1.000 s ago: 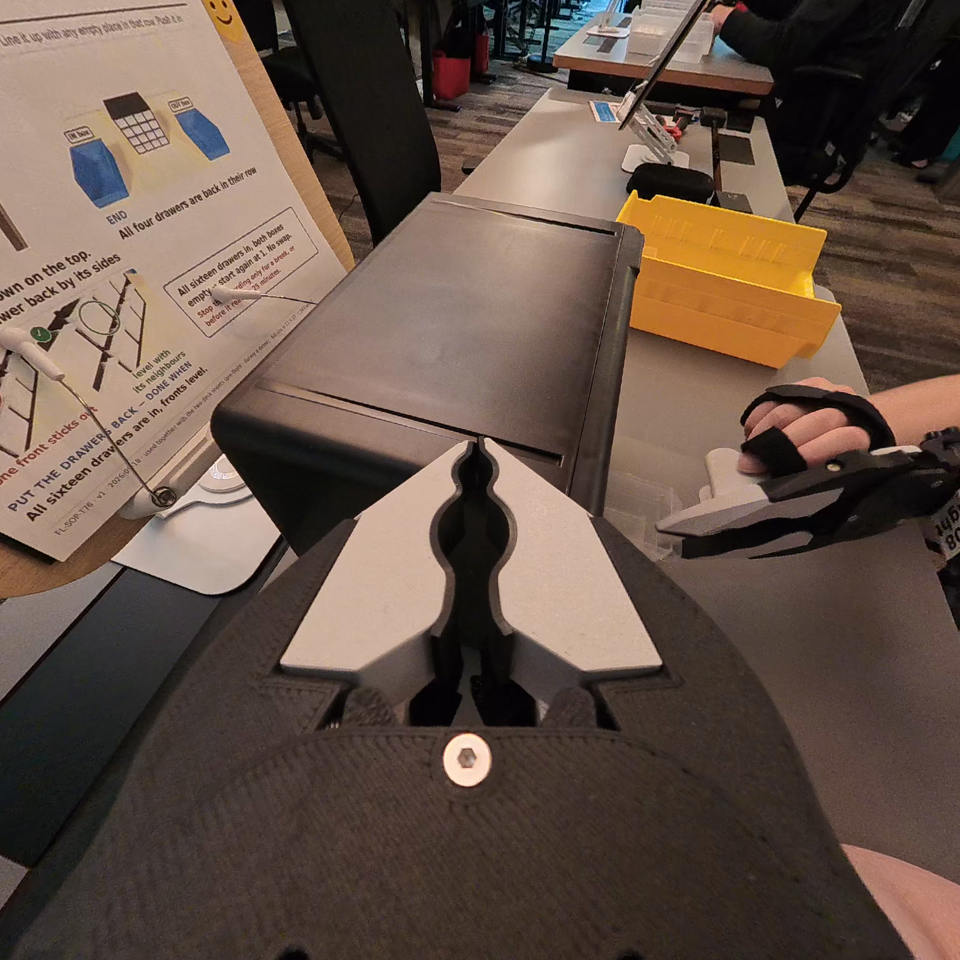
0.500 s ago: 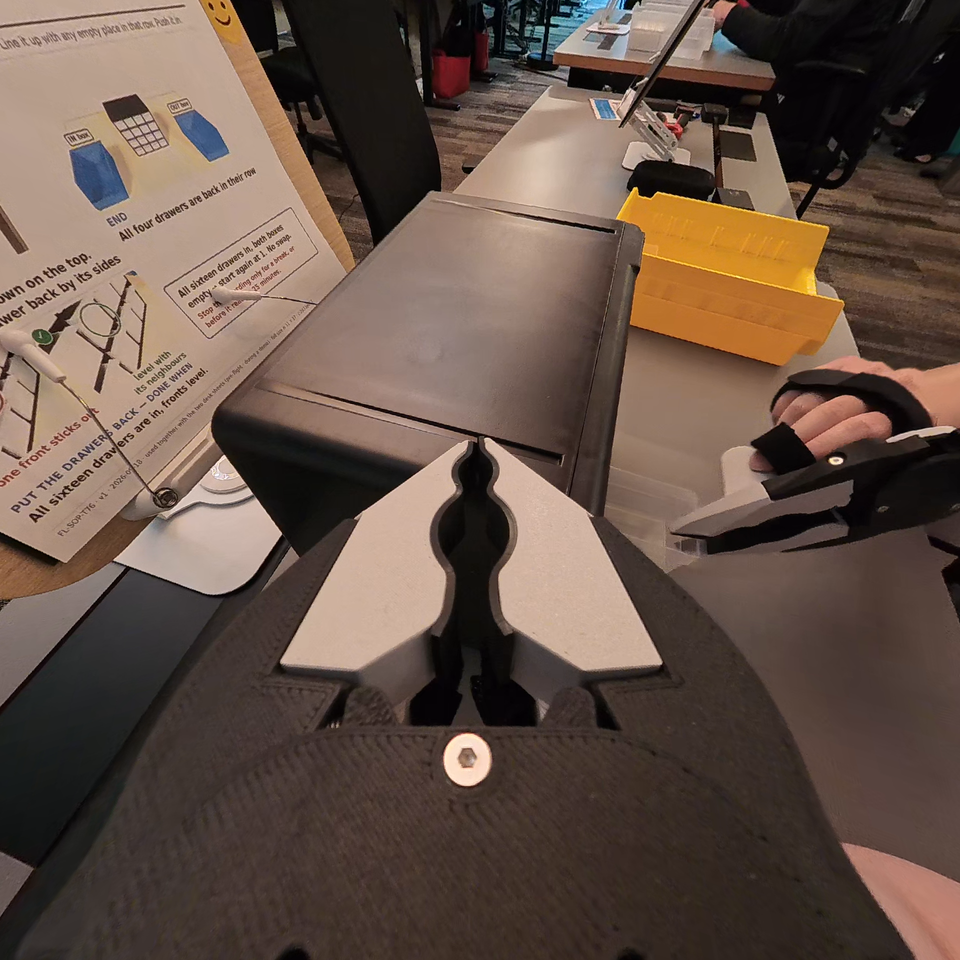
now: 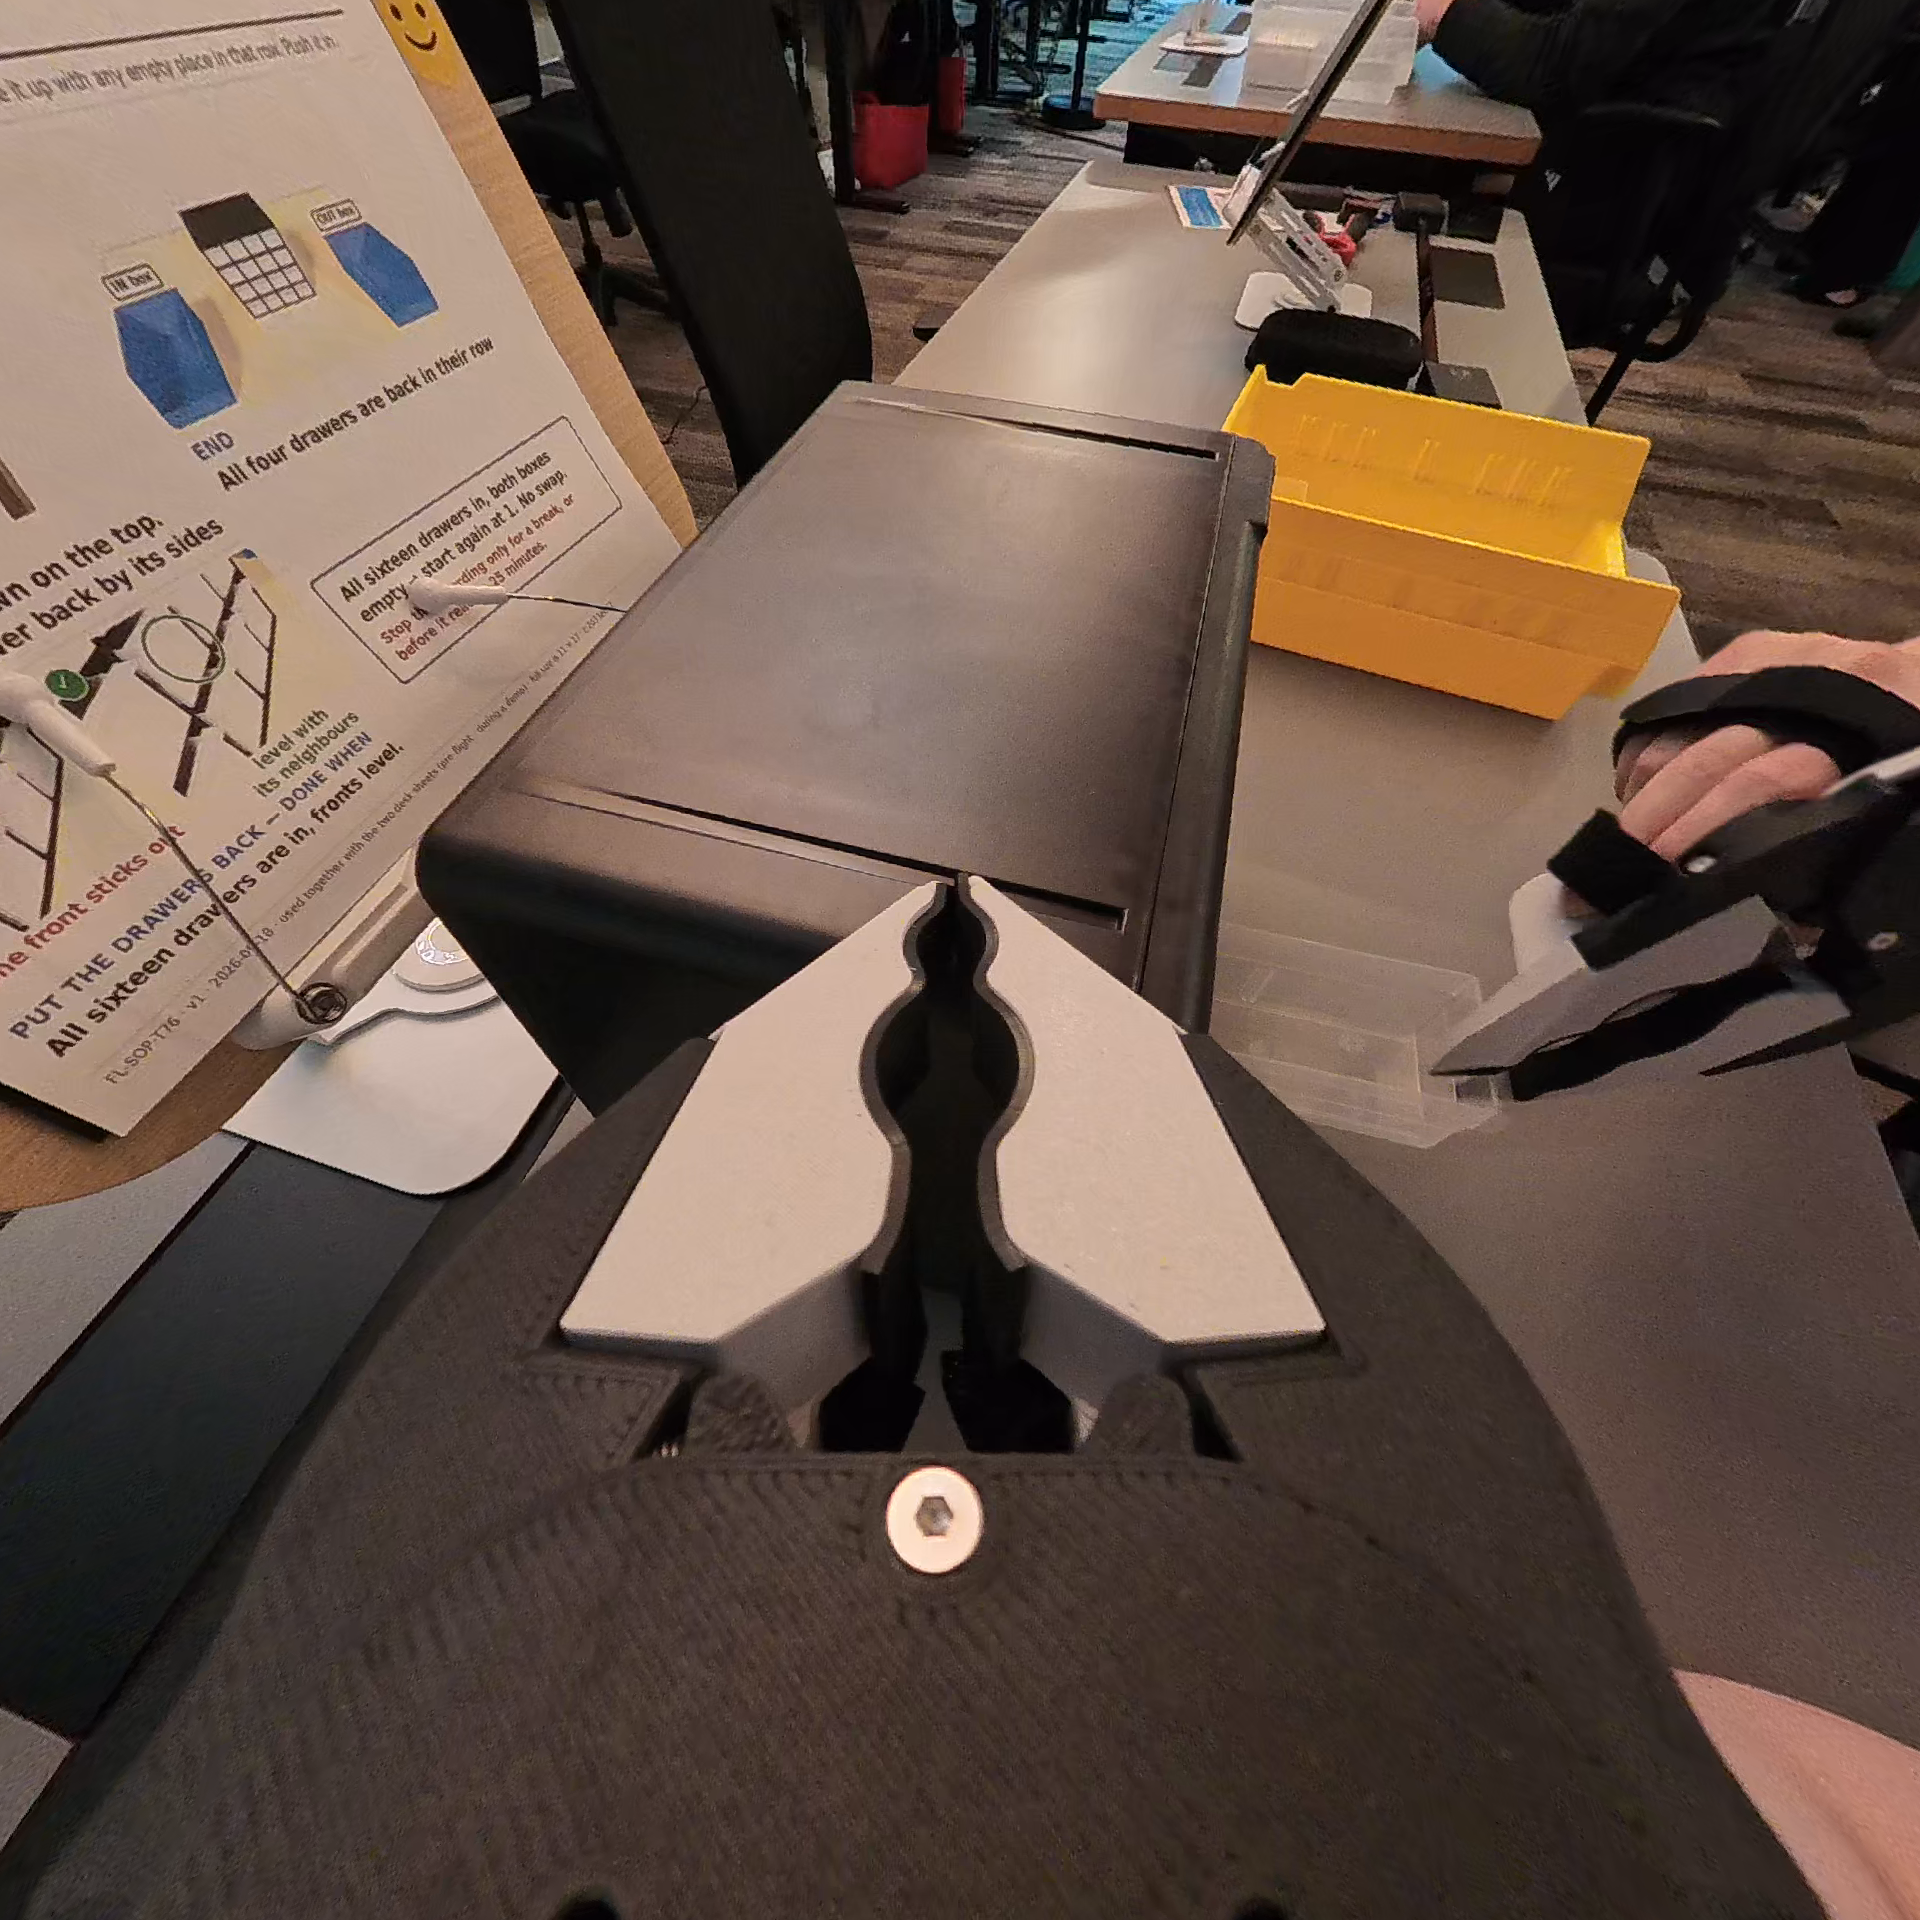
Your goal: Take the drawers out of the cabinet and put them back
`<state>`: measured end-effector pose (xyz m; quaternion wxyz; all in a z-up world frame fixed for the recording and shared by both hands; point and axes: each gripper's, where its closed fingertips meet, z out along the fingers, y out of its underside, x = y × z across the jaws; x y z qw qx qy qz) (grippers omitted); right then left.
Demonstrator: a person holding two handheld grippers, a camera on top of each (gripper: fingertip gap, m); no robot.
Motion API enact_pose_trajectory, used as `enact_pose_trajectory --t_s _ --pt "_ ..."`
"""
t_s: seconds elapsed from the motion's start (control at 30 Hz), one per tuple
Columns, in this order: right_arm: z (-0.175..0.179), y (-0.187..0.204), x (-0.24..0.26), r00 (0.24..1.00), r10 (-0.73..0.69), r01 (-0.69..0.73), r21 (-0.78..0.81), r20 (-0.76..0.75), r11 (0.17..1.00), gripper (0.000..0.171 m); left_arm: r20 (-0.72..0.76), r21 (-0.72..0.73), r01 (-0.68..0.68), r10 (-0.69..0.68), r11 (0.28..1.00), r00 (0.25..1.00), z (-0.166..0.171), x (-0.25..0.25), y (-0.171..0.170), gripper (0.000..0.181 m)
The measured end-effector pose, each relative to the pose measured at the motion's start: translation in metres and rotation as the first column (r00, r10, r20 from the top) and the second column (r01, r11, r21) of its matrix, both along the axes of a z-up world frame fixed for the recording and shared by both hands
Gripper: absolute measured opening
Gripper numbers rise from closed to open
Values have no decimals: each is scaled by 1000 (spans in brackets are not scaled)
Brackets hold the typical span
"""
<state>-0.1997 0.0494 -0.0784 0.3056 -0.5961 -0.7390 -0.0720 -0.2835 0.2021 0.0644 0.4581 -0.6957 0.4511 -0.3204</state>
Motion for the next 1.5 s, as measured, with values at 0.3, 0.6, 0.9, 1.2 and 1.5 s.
enact_pose_trajectory --t_s 0.3,0.6,0.9,1.2,1.5 --pt "21 -8 -8 990 -112 61 -439 -90 896 15 1 -2 2 -2 1000 1000 0 1 0 0" --pt "34 -8 4 988 -147 108 -499 -40 860 16 7 -7 22 -22 1000 1000 0 2 -3 0" --pt "24 -18 7 984 -130 174 -539 120 824 14 -8 1 16 -16 1000 1000 0 4 -3 0" --pt "-9 -54 28 987 29 61 -529 161 846 14 -5 2 19 -19 1000 1000 0 4 -2 0" --pt "-64 -65 24 995 21 15 -361 94 932 14 -5 1 15 -15 1000 1000 0 5 -2 0"
